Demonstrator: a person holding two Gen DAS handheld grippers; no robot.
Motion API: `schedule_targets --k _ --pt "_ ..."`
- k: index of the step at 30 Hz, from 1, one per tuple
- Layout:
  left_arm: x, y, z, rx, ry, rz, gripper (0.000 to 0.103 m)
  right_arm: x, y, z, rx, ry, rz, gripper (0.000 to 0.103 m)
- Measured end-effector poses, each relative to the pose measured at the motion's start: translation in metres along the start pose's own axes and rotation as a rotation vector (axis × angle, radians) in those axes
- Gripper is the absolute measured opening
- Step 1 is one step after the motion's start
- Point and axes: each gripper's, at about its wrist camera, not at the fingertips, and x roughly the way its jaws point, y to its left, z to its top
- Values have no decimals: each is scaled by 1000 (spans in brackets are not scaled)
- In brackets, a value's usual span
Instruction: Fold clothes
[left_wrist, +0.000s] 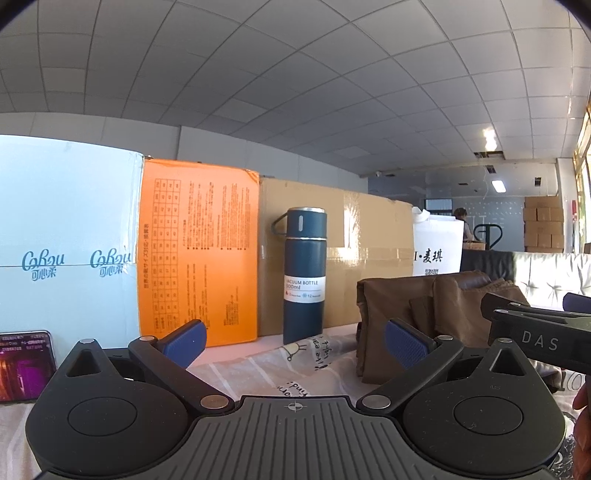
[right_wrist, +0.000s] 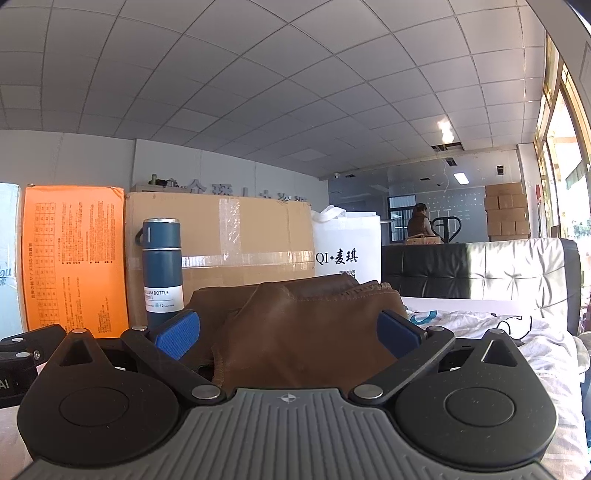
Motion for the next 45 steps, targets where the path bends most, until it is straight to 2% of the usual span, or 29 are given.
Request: schedule_targets --k 45 --pt "2 -3 0 14 -3 -9 103 -3 1 -1 10 -16 18 103"
